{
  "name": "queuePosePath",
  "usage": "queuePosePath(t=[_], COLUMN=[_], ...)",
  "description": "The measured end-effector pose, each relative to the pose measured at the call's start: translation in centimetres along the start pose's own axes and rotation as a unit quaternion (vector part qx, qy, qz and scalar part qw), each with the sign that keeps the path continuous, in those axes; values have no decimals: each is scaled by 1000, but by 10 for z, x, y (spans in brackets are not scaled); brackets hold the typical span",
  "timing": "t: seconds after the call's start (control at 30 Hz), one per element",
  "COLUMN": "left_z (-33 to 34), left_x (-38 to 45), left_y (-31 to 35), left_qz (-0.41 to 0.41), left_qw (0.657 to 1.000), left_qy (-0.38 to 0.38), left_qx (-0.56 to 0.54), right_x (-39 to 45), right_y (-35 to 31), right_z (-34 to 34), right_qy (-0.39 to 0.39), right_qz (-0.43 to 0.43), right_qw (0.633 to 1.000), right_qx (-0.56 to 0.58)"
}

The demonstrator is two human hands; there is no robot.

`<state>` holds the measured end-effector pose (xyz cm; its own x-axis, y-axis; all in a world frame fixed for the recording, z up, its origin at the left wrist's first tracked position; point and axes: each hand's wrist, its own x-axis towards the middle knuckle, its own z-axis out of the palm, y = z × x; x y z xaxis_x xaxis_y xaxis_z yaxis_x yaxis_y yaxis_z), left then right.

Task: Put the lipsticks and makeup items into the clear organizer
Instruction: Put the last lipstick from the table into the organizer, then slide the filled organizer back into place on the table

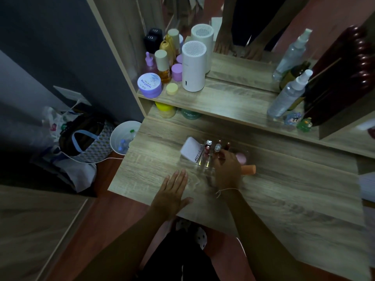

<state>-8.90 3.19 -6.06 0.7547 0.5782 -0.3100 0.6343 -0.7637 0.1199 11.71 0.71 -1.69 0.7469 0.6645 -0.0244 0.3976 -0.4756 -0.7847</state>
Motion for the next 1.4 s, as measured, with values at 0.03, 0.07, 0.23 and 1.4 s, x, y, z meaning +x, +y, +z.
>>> queuePosePath(t=[0.03, 0.07, 0.23, 1.4], left_z=[0, 0, -1, -40], left_x=[0, 0, 0, 73], left_y=[0, 0, -1, -41], left_qz=[1, 2, 9, 117], left_qw=[1000, 1000, 1000, 943], left_qy=[-4, -9, -7, 100], left_qx=[-2, -3, -12, -296], right_x=[-1, -1, -13, -41], right_y=[0, 0, 5, 41], right_z=[0, 0, -5, -21], right_qy=[-5, -5, 20, -22], right_qz=[2, 2, -11, 115], right_qw=[1000, 1000, 999, 989], right_qx=[3, 9, 22, -85])
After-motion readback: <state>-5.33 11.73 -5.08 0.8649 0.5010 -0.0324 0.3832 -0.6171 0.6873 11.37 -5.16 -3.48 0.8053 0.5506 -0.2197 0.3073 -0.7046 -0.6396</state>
